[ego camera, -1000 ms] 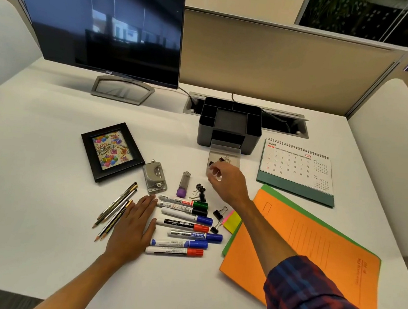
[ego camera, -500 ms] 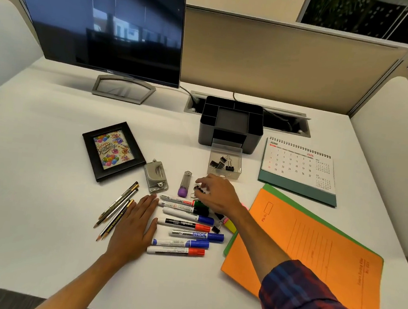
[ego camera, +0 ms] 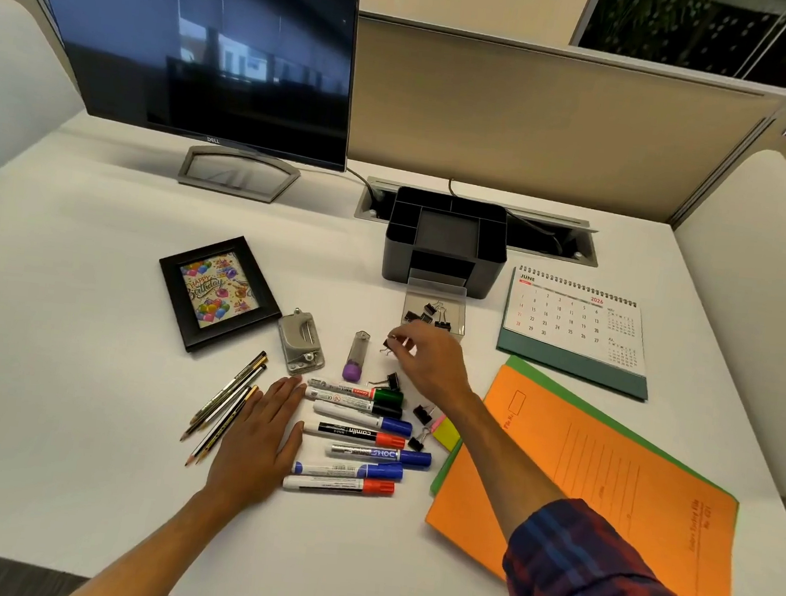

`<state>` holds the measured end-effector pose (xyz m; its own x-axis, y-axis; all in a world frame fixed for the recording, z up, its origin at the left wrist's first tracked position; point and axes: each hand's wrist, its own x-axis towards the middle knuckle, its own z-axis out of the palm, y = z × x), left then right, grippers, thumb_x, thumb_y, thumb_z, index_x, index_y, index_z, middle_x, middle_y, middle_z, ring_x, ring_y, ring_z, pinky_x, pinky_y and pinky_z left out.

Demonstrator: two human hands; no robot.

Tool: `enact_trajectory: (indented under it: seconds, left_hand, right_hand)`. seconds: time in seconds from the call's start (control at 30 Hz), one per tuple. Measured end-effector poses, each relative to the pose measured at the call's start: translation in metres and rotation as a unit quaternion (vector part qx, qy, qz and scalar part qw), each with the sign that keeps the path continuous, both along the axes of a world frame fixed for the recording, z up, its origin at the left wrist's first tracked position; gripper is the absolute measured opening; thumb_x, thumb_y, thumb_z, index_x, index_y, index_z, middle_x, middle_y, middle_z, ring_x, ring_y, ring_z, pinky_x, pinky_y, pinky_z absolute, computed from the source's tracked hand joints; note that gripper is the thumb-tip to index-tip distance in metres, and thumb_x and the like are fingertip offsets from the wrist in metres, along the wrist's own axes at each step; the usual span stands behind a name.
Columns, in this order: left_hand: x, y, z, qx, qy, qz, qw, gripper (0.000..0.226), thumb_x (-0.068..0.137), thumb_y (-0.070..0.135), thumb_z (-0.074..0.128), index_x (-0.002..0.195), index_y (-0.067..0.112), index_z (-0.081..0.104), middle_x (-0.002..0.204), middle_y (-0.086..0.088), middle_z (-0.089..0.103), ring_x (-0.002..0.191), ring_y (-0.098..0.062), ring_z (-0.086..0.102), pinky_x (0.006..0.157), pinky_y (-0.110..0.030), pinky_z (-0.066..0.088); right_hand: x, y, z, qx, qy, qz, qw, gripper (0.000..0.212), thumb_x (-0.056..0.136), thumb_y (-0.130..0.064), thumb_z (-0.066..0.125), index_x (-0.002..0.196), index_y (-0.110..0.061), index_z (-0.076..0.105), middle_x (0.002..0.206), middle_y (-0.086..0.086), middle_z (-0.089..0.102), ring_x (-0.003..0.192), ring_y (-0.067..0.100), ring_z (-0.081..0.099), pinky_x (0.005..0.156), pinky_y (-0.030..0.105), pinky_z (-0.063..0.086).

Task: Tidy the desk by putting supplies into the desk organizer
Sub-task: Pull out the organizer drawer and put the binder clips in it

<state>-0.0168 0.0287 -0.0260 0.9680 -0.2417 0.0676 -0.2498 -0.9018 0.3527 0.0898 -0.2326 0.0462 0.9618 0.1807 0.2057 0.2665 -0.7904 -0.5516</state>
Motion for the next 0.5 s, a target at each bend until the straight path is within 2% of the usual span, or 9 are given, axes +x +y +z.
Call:
enact_trajectory:
  seconds: [0.2, 0.33, 0.43, 0.5]
  left_hand:
    - [0.000, 0.001, -0.001, 0.002, 0.001, 0.001, 1.000, 0.066, 0.098, 0.055, 0.009, 0.153, 0.021, 0.024, 0.159, 0.005, 0.022, 0.147, -0.008, 0.016, 0.119, -0.033, 0.010]
    - [0.000, 0.000, 0.000, 0.003, -0.001, -0.001, 1.000, 0.066, 0.098, 0.054, 0.009, 0.152, 0.020, 0.025, 0.159, 0.005, 0.023, 0.147, -0.008, 0.017, 0.119, -0.033, 0.010]
    - [0.000, 0.000, 0.001, 0.003, -0.005, -0.002, 1.000, 0.064, 0.099, 0.052, 0.012, 0.152, 0.019, 0.028, 0.158, 0.005, 0.026, 0.146, -0.008, 0.019, 0.119, -0.033, 0.012]
    - [0.000, 0.000, 0.002, 0.005, -0.007, -0.003, 1.000, 0.063, 0.099, 0.051, 0.012, 0.152, 0.019, 0.028, 0.158, 0.004, 0.027, 0.145, -0.008, 0.019, 0.119, -0.032, 0.012]
  right_hand:
    - [0.018, -0.012, 0.016, 0.096, -0.025, -0.132, 0.986, 0.016, 0.093, -0.019, 0.061, 0.098, -0.009, 0.073, 0.093, 0.006, 0.073, 0.082, 0.015, 0.061, 0.075, 0.032, 0.052]
    - [0.026, -0.018, 0.017, 0.139, 0.000, -0.172, 0.975, 0.020, 0.095, -0.021, 0.059, 0.108, -0.011, 0.070, 0.100, 0.007, 0.072, 0.089, 0.019, 0.065, 0.078, 0.030, 0.055]
    - [0.022, -0.020, 0.016, 0.110, -0.026, -0.168, 0.979, 0.027, 0.094, -0.023, 0.059, 0.117, -0.011, 0.066, 0.110, 0.006, 0.070, 0.097, 0.019, 0.063, 0.085, 0.034, 0.054]
    - [0.017, -0.019, 0.013, 0.076, -0.043, -0.148, 0.985, 0.027, 0.093, -0.025, 0.060, 0.116, -0.010, 0.067, 0.113, 0.006, 0.069, 0.100, 0.020, 0.062, 0.084, 0.031, 0.050]
